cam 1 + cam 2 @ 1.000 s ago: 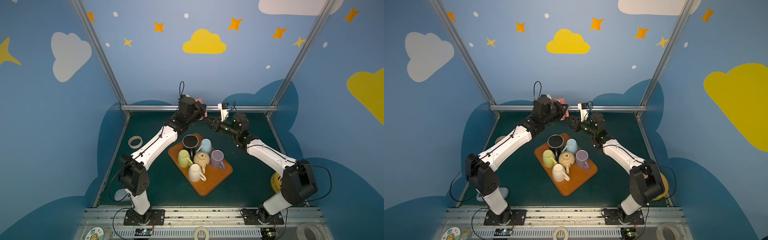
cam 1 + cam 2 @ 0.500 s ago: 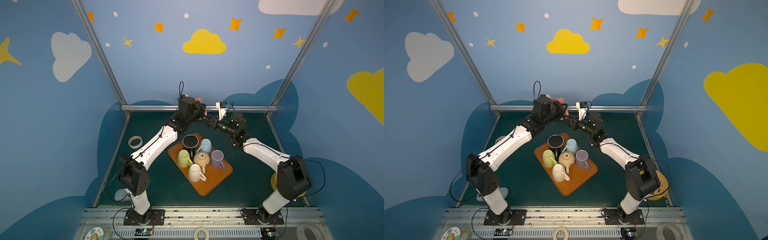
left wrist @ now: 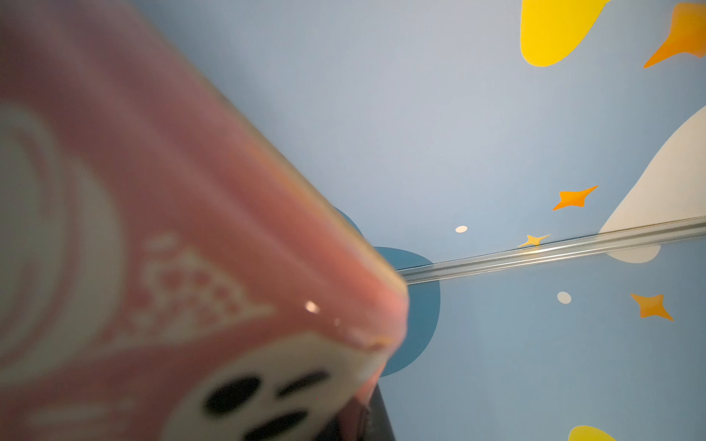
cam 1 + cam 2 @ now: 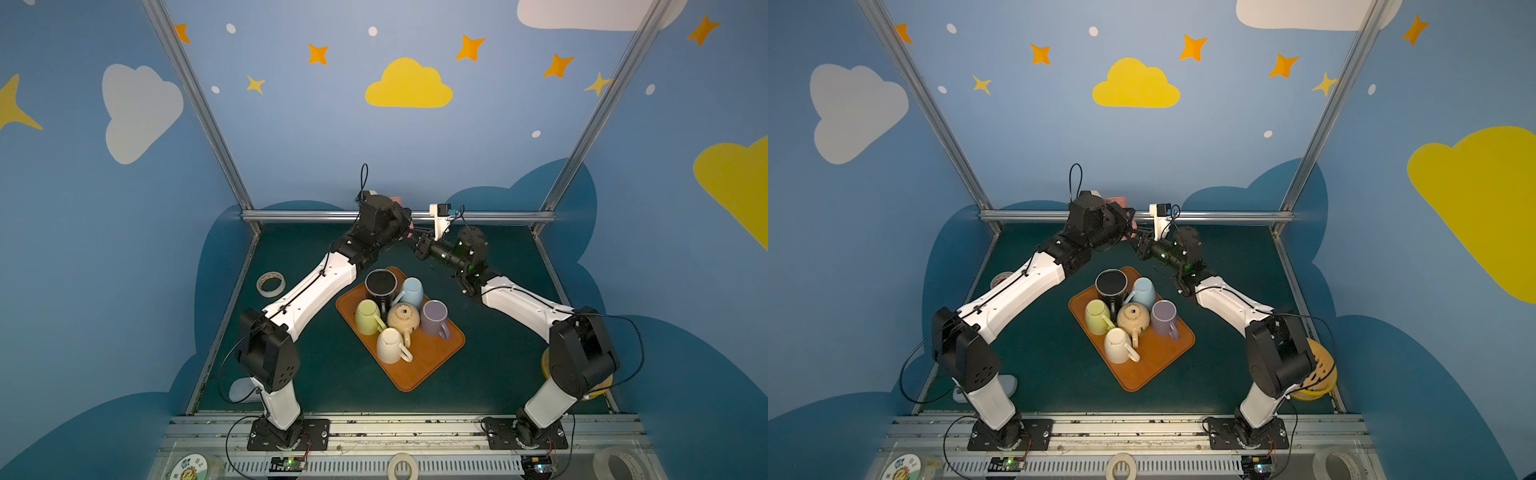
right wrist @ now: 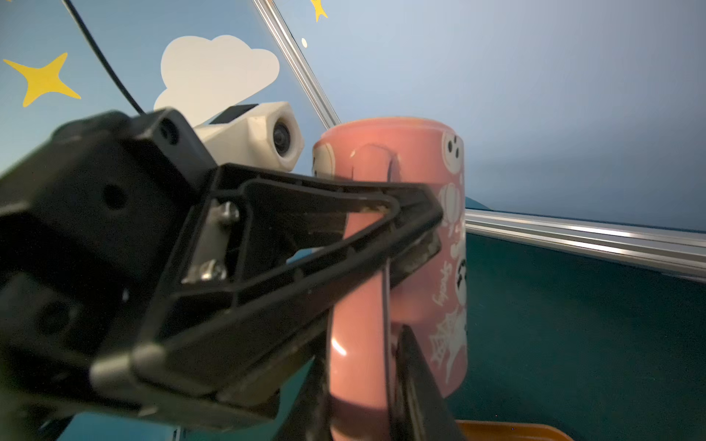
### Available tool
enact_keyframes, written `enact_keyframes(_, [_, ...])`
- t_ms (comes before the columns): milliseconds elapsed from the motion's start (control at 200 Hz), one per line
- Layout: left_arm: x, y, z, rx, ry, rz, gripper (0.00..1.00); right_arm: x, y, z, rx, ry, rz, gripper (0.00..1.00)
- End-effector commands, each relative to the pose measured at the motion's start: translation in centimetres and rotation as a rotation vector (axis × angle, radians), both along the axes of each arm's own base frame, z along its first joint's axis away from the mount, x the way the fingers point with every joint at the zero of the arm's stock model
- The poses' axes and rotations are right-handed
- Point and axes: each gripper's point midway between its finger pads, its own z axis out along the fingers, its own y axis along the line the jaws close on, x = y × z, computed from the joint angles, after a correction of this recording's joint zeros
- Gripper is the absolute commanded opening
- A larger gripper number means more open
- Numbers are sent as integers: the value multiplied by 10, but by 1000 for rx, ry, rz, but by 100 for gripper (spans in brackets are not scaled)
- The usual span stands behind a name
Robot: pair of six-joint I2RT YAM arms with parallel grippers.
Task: Turn the mug right side up
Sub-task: 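Raise the pink mug high while the right gripper reaches to its handle, then close the right gripper on the pink mug's handle beside the left gripper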
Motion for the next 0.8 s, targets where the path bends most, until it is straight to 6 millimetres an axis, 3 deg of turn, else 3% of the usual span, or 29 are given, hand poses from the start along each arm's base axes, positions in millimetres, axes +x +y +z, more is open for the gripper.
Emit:
enact_keyframes(0, [-23,-16,63,-99,-151,-82,4,23,-10,1,24,16,-102,15])
enact_keyframes(135, [-26,-16,64,-102,-151,-82,4,24,-11,1,16,14,-123,0])
enact_keyframes(371, [-29,-12,56,-87,-147,-76,4,19,-10,4,7,14,-104,0])
enact_keyframes(606, [-38,-7,39,-83,-131,-78,4,-11,-10,12,-34,1,-7,0])
enact_keyframes(791, [-49,-13,9,-75,-83,-92,4,-28,-18,-7,-61,63,10,0])
